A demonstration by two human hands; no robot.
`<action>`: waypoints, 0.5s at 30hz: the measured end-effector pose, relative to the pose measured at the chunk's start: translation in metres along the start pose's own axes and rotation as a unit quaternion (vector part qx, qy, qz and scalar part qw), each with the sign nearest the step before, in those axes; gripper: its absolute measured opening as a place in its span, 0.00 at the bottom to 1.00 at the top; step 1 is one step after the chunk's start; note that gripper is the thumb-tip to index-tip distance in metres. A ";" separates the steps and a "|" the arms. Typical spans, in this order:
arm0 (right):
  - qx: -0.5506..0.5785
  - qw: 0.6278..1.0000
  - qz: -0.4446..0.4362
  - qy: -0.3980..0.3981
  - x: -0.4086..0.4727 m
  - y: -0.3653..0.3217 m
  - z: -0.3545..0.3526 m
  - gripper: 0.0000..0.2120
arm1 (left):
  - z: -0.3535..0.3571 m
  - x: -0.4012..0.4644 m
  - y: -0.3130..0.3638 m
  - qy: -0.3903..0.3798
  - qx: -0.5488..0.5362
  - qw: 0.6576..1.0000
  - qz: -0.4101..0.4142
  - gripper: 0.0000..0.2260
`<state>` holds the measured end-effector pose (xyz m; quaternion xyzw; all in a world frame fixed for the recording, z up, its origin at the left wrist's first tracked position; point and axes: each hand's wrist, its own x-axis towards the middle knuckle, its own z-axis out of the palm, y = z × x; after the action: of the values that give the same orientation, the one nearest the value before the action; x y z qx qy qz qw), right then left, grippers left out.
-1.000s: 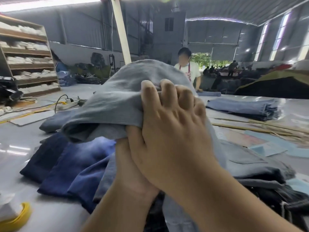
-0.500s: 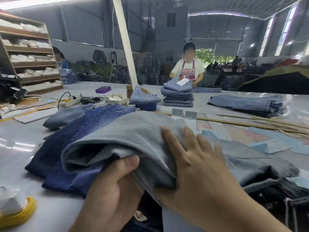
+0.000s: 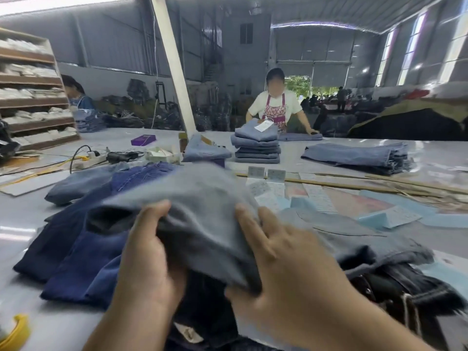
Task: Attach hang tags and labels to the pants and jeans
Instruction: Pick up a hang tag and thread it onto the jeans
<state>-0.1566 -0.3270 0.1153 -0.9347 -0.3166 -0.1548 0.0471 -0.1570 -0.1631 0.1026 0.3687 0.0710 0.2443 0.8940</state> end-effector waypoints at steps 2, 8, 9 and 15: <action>-0.017 0.998 0.019 -0.054 -0.011 0.002 0.015 0.55 | -0.025 0.003 -0.003 0.078 0.076 0.994 -0.020 0.11; -0.023 0.995 0.006 -0.096 -0.021 0.008 0.013 0.54 | -0.055 -0.005 -0.004 0.141 0.104 0.983 -0.063 0.17; -0.014 0.996 0.003 -0.084 -0.021 0.010 0.008 0.50 | -0.056 -0.003 -0.004 0.138 0.084 0.984 -0.073 0.18; -0.023 0.999 -0.014 0.036 -0.013 0.022 -0.021 0.28 | -0.051 0.012 -0.009 0.126 0.076 0.988 -0.045 0.14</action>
<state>-0.1589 -0.3556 0.1316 -0.9250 -0.3236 -0.1959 0.0345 -0.1584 -0.1310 0.0608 0.3984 0.2180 0.2423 0.8574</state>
